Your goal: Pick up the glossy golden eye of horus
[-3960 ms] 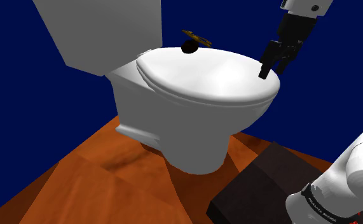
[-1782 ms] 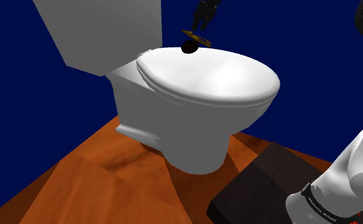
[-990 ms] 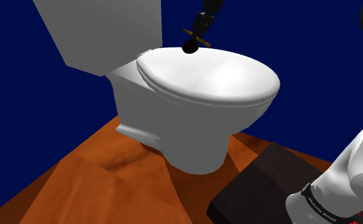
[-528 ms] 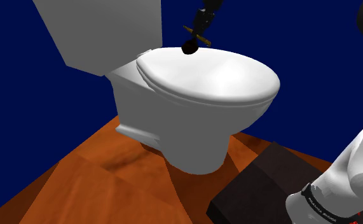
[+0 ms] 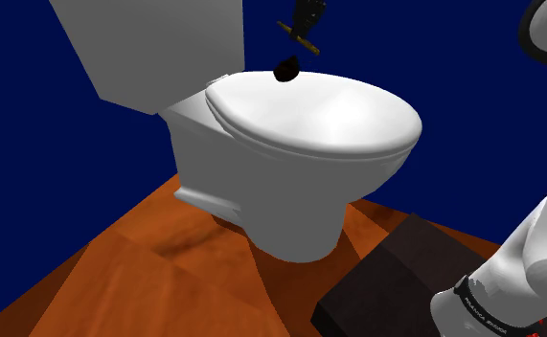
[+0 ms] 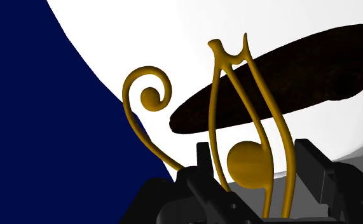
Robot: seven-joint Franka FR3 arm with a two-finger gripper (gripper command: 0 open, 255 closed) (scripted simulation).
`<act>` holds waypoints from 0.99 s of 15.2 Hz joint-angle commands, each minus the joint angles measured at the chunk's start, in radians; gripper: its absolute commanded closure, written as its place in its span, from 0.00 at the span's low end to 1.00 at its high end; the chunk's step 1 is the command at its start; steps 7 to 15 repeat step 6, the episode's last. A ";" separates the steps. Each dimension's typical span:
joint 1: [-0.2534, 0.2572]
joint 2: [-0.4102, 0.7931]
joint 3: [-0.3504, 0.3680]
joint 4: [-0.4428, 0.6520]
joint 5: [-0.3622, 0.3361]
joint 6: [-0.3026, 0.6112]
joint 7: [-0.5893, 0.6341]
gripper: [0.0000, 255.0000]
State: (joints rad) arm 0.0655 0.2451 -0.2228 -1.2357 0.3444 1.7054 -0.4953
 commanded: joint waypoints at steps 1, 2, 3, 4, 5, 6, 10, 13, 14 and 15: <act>-0.003 0.009 0.000 0.040 0.001 -0.031 0.008 1.00; -0.006 0.017 -0.001 0.066 0.003 -0.048 0.011 1.00; -0.009 0.026 -0.001 0.093 0.005 -0.066 0.015 1.00; -0.013 0.036 -0.001 0.121 0.008 -0.084 0.019 1.00; -0.013 0.037 -0.001 0.125 0.008 -0.087 0.020 1.00; -0.013 0.037 -0.001 0.125 0.008 -0.087 0.020 1.00; -0.013 0.037 -0.001 0.125 0.008 -0.087 0.020 1.00; -0.013 0.037 -0.001 0.125 0.008 -0.087 0.020 1.00; -0.013 0.037 -0.001 0.125 0.008 -0.087 0.020 1.00; -0.013 0.037 -0.001 0.125 0.008 -0.087 0.020 1.00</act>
